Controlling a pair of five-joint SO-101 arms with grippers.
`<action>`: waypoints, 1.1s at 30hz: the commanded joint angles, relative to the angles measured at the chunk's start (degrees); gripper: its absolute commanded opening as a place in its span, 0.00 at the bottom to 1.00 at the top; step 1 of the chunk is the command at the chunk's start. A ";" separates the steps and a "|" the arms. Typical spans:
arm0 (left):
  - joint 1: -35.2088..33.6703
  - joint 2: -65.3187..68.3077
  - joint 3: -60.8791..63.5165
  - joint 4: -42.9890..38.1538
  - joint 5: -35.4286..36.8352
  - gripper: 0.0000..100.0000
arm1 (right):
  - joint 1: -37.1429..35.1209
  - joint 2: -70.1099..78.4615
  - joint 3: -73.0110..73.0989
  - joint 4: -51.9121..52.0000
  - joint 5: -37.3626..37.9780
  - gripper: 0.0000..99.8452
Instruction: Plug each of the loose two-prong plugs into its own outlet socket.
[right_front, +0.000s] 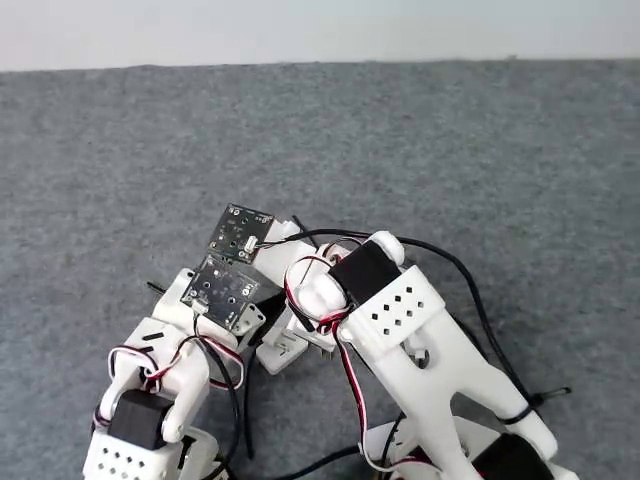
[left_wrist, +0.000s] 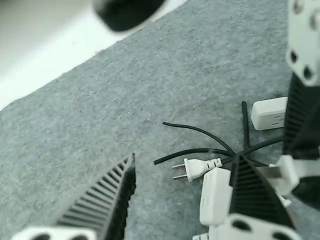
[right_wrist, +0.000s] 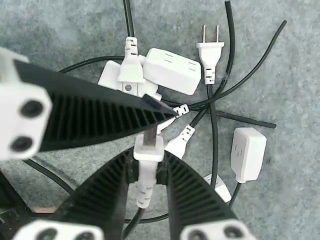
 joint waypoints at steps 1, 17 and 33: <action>0.79 -0.62 -3.12 0.18 1.05 0.27 | -0.22 -2.24 -2.64 0.40 -1.32 0.01; 0.97 -0.70 -11.21 9.67 1.14 0.25 | 0.84 -2.24 -4.04 0.84 -2.20 0.01; 4.48 -4.48 -12.44 13.19 1.93 0.25 | 0.31 -3.65 -3.52 0.75 -7.56 0.01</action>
